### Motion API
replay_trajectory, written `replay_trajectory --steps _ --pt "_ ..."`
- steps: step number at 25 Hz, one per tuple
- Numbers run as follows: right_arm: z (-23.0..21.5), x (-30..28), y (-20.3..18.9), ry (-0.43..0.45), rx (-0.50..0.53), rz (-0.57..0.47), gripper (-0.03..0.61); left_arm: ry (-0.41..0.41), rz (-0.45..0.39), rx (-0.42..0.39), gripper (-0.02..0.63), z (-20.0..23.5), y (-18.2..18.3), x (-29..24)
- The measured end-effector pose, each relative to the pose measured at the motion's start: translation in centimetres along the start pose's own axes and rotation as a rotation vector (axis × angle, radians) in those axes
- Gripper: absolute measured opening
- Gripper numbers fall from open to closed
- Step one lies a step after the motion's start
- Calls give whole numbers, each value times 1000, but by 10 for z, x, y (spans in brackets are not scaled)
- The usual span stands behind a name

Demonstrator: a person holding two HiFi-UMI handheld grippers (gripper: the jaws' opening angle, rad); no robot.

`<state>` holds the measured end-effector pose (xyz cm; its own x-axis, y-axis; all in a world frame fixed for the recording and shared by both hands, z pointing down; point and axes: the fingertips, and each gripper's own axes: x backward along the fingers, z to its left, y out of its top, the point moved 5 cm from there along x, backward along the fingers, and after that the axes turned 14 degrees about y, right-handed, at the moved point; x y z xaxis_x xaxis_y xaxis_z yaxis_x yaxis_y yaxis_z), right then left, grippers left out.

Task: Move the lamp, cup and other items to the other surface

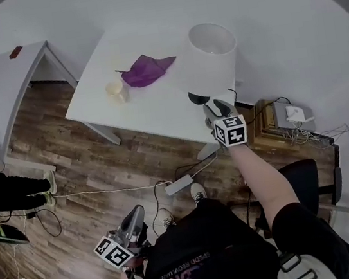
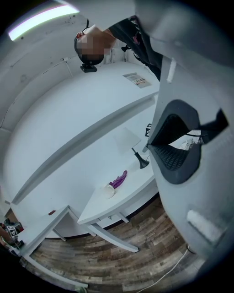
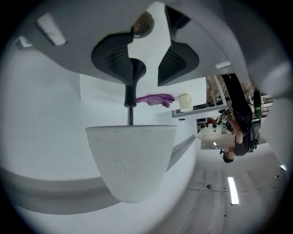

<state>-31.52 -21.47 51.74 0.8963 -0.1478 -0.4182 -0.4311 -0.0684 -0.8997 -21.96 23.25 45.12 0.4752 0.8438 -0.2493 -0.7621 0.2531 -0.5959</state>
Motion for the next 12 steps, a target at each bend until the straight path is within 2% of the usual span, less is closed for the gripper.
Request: replay_trajectory --steps 4,12 --pt "-28 -34 4 -1 9 -5 181 59 -24 4 -8 -1 3 -4" --pt "-54 -82 12 26 2 -52 191 150 -38 35 -8 2 0 -10"
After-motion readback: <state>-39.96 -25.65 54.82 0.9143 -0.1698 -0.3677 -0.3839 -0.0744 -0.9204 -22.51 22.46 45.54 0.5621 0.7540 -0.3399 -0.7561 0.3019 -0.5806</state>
